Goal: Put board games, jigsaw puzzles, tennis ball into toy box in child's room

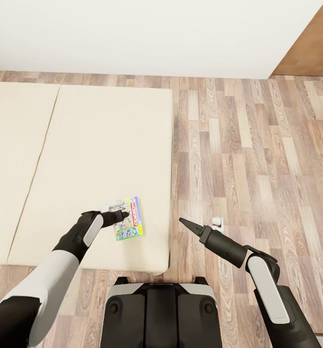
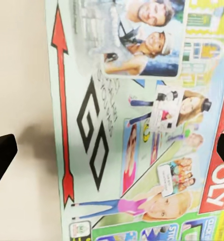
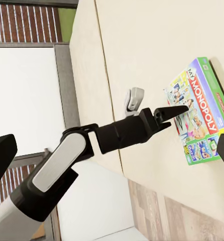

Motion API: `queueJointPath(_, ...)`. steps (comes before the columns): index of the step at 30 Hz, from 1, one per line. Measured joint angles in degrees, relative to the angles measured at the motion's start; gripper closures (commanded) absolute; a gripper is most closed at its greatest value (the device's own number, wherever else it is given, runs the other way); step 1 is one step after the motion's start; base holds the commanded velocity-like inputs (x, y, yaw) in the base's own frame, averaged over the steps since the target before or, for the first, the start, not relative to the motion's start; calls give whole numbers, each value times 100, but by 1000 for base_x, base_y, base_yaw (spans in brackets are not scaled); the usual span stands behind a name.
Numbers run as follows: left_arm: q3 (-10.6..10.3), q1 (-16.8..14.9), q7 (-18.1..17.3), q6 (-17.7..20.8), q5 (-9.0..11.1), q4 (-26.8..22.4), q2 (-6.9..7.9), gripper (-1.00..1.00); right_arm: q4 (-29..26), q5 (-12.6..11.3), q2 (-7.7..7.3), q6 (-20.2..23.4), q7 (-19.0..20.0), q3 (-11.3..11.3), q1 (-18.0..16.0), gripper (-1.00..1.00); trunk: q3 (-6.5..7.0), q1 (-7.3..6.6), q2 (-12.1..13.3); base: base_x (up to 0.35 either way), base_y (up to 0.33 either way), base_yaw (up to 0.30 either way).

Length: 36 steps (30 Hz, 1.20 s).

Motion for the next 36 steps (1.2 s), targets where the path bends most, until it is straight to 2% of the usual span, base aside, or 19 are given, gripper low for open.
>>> queueJointPath(7, -2, -8, -157, -321, 15, 322, 11, -100, 0, 0, -1, 0, 0, 0, 2, -100, 0, 0, 0, 0, 0, 0)
queueJointPath(14, -2, -15, -700, -540, 1, 578, 97, -100, 0, 0, -1, 0, 0, 0, 0, -100, 0, 0, 0, 0, 0, 0)
queueJointPath(18, -2, -16, -835, -595, -6, 603, 163, -100, 0, 0, 0, 0, 0, 0, 2, -100, 0, 0, 0, 0, 0, 0)
queueJointPath(36, -23, -16, -935, -714, -8, 616, 192, -100, 0, 0, -1, 0, 0, 1, 1, -100, 0, 0, 0, 0, 0, 0)
